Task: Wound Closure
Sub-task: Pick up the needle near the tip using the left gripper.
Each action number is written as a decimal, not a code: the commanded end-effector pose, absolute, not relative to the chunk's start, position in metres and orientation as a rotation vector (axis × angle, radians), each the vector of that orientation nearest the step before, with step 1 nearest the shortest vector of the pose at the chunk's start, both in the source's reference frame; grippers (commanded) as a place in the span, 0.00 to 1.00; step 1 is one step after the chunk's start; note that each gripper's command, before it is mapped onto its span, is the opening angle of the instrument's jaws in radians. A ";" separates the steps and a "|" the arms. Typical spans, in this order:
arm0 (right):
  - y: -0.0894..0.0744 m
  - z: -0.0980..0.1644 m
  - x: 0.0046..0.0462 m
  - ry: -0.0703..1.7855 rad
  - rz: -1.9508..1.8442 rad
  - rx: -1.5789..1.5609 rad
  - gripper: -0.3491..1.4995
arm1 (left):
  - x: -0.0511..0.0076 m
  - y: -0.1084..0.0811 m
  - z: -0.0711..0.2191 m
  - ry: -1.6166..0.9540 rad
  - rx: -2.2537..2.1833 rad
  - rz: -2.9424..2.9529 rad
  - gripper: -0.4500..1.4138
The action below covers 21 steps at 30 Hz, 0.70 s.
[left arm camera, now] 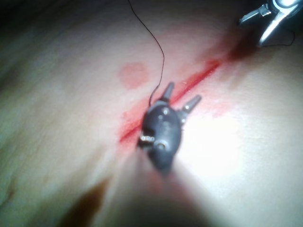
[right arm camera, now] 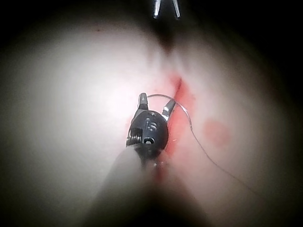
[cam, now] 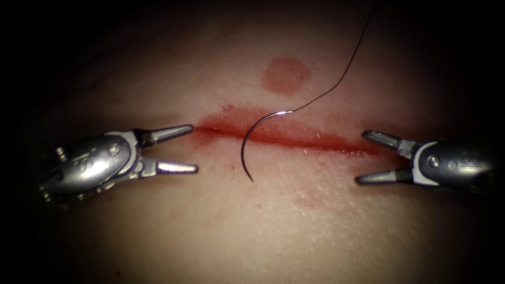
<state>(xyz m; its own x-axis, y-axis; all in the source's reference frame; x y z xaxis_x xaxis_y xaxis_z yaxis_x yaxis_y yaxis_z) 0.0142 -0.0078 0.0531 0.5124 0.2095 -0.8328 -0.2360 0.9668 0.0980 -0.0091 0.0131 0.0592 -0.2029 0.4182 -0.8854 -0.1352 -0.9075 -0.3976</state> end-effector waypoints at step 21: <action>-0.009 0.054 0.0149 0.992 0.273 -0.052 0.61 | -0.0134 0.013 0.059 -0.320 -1.520 2.026 0.38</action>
